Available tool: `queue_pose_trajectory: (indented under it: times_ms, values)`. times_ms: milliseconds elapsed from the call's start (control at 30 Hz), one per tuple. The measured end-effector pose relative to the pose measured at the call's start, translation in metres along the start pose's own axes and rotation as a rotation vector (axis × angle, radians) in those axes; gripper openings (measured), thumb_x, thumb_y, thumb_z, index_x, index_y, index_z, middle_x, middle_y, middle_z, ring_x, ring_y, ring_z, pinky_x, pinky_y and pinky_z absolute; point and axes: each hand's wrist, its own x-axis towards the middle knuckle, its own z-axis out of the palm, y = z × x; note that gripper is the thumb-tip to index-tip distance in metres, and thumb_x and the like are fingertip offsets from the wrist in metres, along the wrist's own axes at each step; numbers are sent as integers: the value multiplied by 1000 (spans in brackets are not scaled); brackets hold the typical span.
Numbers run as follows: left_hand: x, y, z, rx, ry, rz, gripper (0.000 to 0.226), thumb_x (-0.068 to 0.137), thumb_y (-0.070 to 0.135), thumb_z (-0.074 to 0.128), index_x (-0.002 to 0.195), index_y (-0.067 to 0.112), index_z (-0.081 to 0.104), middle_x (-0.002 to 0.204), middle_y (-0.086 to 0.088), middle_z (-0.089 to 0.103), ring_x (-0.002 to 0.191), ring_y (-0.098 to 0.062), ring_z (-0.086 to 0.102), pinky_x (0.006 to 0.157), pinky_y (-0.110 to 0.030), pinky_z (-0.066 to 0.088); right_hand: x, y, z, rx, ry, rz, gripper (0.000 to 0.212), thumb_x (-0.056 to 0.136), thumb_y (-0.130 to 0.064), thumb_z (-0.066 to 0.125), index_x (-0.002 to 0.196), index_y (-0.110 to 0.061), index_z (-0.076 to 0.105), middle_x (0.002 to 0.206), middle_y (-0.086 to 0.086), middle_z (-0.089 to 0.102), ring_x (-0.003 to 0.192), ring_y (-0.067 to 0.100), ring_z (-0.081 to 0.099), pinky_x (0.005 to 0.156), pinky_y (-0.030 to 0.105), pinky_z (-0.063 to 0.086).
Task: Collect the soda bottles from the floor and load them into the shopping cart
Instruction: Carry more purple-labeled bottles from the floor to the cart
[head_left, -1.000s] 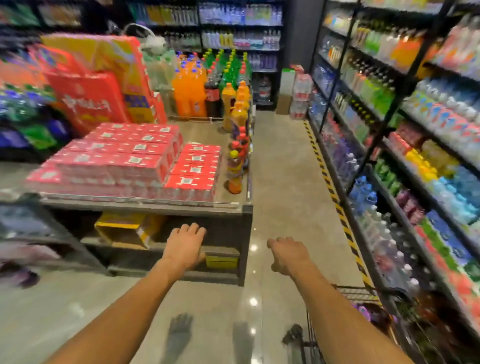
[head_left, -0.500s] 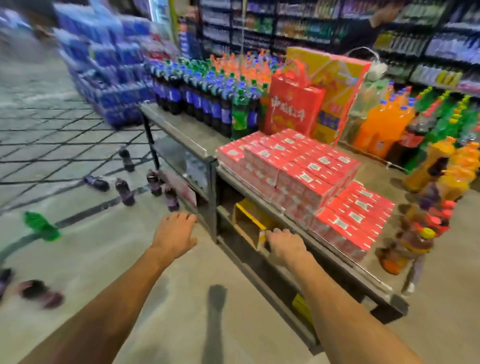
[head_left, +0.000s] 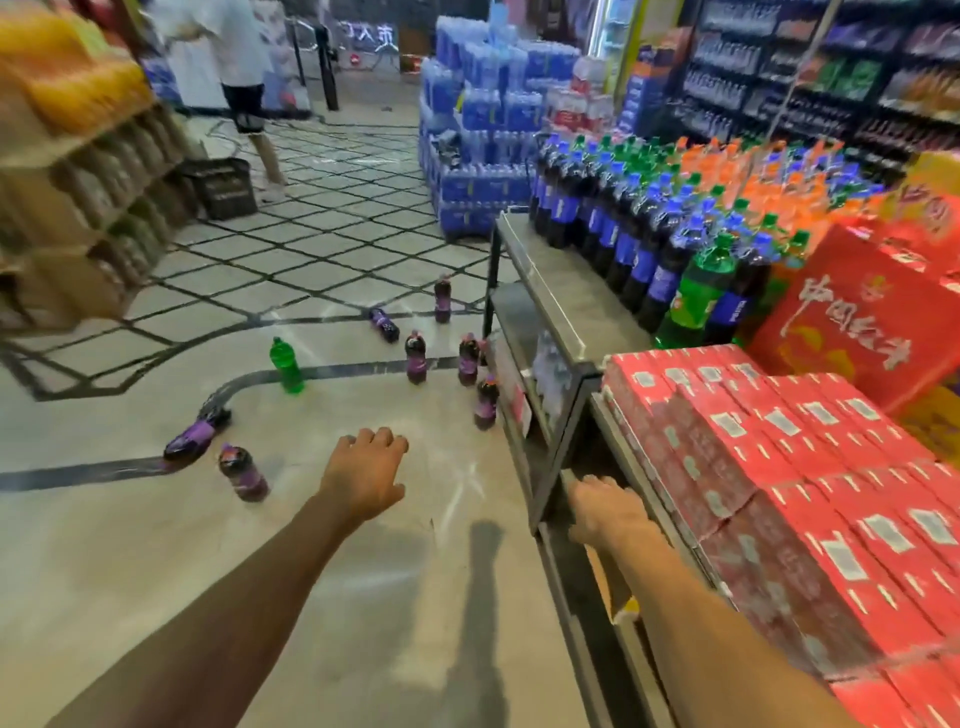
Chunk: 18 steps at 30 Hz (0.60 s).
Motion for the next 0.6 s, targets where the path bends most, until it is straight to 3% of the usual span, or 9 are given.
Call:
queue_pose_trajectory:
  times_ms: [300, 600]
  values:
    - [6, -102, 23, 11, -86, -291, 58, 89, 49, 65, 139, 26, 49, 136, -2, 54, 122, -25, 54, 97, -41, 46, 121, -92, -50, -147, -22, -249, 57, 94, -30, 67, 147, -19, 47, 144, 9, 53, 133, 32, 51, 104, 45, 47]
    - [83, -190, 43, -46, -109, -354, 58, 85, 52, 66, 136, 29, 49, 135, -1, 54, 125, -24, 52, 99, -42, 47, 219, -171, -101, -131, -30, -297, 60, 97, -32, 69, 150, -15, 45, 144, 11, 52, 133, 33, 51, 105, 43, 46]
